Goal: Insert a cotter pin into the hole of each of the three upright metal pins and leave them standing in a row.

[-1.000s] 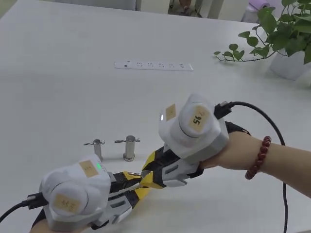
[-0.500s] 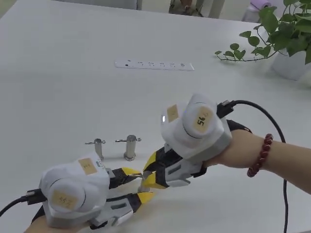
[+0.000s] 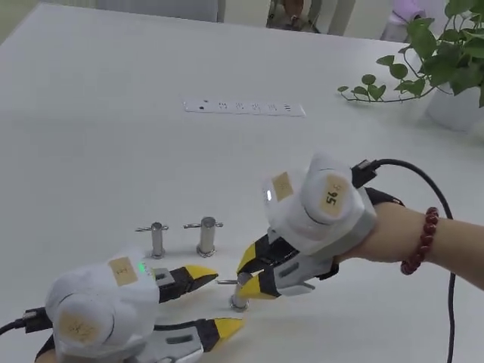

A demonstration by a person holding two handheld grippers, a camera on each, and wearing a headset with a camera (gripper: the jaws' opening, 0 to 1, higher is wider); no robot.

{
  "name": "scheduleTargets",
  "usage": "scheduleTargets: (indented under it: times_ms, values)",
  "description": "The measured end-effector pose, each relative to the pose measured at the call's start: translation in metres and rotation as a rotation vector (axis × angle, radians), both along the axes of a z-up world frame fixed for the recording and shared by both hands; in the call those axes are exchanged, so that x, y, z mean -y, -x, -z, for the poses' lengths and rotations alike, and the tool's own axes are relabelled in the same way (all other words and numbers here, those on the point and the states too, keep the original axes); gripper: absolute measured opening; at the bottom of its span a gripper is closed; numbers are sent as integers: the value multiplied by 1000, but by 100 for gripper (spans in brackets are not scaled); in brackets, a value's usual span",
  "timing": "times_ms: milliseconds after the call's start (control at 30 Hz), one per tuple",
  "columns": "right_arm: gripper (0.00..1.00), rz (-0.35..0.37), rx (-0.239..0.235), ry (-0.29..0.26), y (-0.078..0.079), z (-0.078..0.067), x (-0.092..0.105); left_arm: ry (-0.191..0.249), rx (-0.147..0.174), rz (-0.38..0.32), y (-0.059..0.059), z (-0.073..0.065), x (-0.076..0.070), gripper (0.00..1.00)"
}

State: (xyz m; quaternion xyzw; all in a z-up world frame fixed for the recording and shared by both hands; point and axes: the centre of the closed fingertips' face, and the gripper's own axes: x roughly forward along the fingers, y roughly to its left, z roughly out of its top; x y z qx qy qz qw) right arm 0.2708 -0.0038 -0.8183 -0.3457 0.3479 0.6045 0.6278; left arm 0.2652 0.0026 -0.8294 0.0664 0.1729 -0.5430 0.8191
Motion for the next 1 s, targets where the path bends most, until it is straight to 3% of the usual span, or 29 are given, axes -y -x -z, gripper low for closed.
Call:
scheduleTargets:
  times_ms: [600,1000]
  values:
    - [13,-23,39,22,-38,-11,19,78,-23,-66,0,-26,-25,56]
    - [13,-25,29,29,-57,-5,28,57,-17,-79,5,-24,-34,64]
